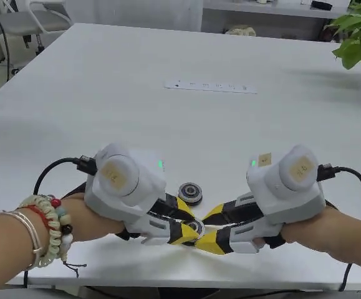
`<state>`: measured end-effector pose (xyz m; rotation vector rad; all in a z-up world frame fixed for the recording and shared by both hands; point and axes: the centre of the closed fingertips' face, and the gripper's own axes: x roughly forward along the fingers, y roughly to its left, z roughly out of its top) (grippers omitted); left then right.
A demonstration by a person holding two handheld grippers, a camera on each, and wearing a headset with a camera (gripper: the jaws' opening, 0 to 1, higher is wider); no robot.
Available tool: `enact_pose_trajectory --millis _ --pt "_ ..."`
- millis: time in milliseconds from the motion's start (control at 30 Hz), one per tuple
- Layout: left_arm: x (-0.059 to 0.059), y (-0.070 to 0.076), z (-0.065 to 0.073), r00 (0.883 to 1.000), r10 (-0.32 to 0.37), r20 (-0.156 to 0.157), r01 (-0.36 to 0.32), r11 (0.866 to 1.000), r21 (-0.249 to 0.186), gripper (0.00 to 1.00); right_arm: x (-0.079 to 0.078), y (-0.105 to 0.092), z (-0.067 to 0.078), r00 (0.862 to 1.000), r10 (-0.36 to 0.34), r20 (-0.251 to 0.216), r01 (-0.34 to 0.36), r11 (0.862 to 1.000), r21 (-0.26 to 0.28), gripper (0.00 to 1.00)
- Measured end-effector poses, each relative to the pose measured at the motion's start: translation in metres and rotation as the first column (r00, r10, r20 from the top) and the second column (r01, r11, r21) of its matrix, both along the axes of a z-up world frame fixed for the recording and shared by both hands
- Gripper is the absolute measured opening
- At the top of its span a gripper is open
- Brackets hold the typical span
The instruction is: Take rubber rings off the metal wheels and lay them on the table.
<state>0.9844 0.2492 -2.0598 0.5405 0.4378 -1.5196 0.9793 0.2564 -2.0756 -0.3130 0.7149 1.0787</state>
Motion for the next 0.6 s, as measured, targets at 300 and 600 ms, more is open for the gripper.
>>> enact_pose_trajectory --millis 300,600 --pt "-0.0037 -0.0042 0.0022 1.000 -0.024 0.015 0.024 0.999 -0.032 0.08 0.0018 0.0007 -0.0016 1.000 -0.014 -0.004 0.014 1.000 0.000 0.24" --pt "0.0027 -0.0045 0.0016 1.000 -0.012 0.012 0.012 0.999 -0.044 0.08 0.0049 0.0044 -0.0047 1.000 -0.025 0.003 0.025 1.000 0.011 0.31"
